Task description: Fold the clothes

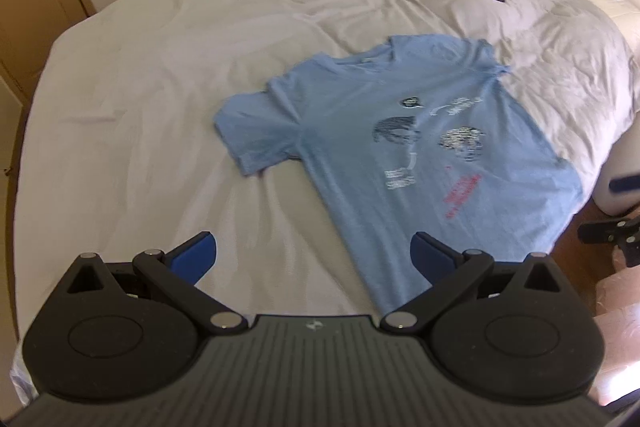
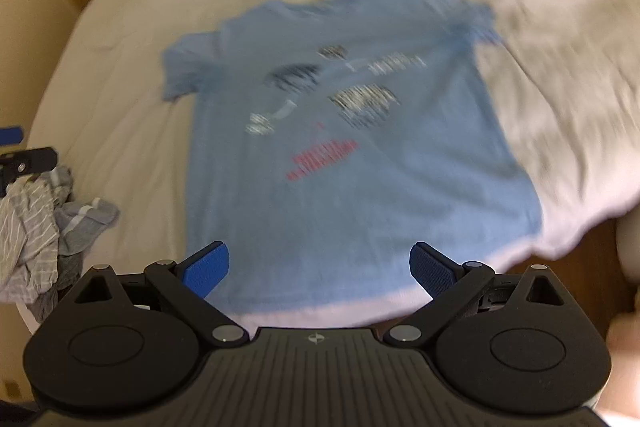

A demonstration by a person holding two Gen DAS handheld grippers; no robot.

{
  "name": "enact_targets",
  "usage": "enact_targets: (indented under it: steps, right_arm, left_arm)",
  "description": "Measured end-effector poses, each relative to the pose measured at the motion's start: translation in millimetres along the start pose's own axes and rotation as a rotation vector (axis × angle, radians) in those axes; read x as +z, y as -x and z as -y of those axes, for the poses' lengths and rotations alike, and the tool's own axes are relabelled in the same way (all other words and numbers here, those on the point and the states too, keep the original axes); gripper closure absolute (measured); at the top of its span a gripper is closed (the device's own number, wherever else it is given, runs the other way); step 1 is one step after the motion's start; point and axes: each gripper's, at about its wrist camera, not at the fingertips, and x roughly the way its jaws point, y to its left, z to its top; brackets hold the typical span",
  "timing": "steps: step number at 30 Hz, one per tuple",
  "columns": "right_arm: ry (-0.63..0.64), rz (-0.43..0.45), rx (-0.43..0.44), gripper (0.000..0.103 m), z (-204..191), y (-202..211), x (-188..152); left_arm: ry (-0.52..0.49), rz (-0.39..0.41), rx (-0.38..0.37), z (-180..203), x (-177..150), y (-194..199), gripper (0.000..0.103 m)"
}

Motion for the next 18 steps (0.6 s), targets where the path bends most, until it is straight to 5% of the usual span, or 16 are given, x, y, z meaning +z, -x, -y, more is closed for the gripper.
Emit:
enact_targets:
  steps: [9,12,15,18]
  right_arm:
    - [0.432,0.189,-0.018,0.017,-103,-30,28]
    - [0.566,0.232,-0.036,0.022,-147,-49,34]
    - [0.642,0.23,-0.056,0.039,-186,-76,43]
    - [0.684,0.22,-0.066,0.046,-221,-105,54]
  left_arm:
    - [-0.126,0.054,-0.002,-94,25,-69,0.001]
    - [-0.17,0.096,-0.069,-125,42,-106,0.002]
    - [-0.218,0.091,-0.154,-154,61,-150,0.004]
    - [-0.287,0.054,-0.218,-171,80,-194,0.018]
